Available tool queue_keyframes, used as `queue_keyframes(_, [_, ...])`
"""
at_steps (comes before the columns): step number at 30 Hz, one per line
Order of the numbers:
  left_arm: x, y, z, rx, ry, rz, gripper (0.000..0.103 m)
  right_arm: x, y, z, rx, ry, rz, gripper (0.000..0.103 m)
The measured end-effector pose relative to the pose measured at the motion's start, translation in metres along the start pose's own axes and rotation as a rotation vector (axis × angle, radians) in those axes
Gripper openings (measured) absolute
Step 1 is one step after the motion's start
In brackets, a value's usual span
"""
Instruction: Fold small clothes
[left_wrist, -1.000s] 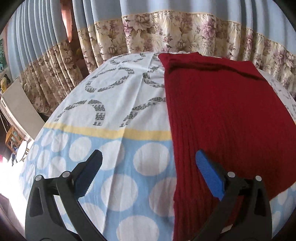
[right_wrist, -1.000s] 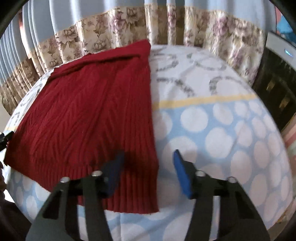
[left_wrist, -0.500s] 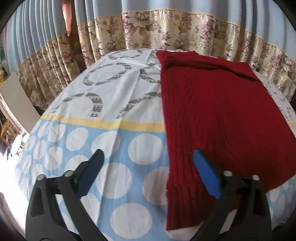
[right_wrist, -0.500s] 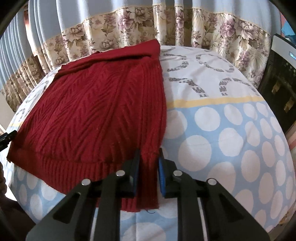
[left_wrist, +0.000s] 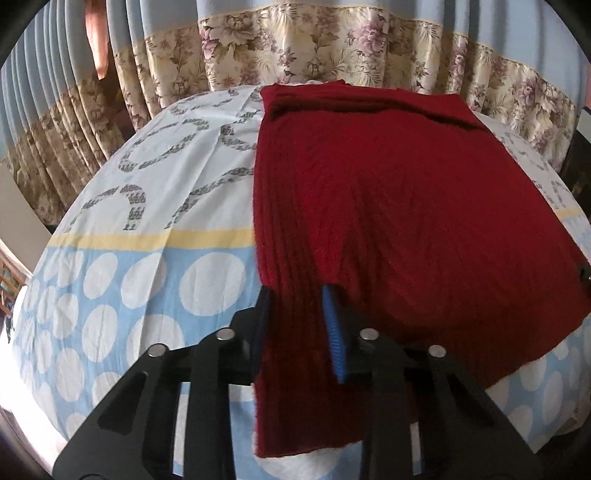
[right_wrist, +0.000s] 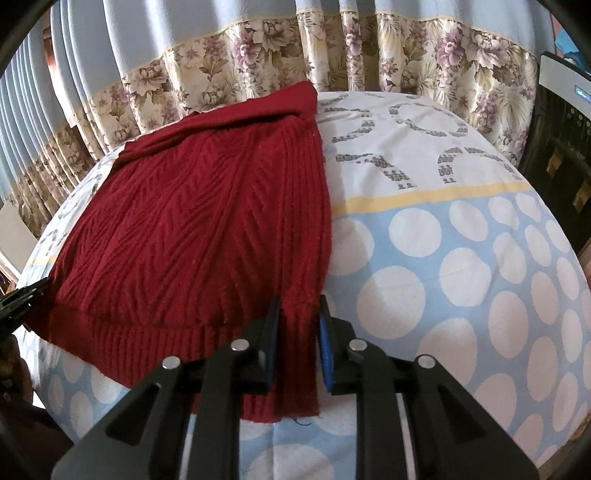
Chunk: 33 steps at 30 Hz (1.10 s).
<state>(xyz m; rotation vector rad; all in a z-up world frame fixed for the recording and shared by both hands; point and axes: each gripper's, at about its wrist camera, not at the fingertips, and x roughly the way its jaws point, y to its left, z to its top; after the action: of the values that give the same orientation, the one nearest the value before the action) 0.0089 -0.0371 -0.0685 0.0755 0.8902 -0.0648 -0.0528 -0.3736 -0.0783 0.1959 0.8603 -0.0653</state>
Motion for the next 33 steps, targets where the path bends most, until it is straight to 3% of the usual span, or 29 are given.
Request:
queue_keyframes(3, [-0.001, 0.008, 0.002, -0.037, 0.006, 0.015, 0.006, -0.003, -0.002, 0.001, 0.009, -0.013, 0.006, 0.018])
queue_keyframes(15, [-0.026, 0.025, 0.028, -0.064, -0.056, 0.029, 0.005, -0.033, 0.004, 0.025, -0.011, -0.13, -0.023, 0.014])
queue_keyframes(25, [-0.029, 0.028, 0.04, -0.053, -0.069, 0.012, 0.005, -0.041, 0.004, 0.042, 0.001, -0.169, -0.009, 0.013])
queue_keyframes(28, [-0.028, 0.03, 0.046, -0.048, -0.079, 0.023, 0.006, -0.038, 0.002, 0.049, -0.008, -0.161, -0.014, 0.013])
queue_keyframes(33, [-0.016, 0.034, 0.033, -0.046, -0.017, 0.023, 0.007, -0.028, -0.002, 0.039, -0.006, -0.103, -0.015, 0.014])
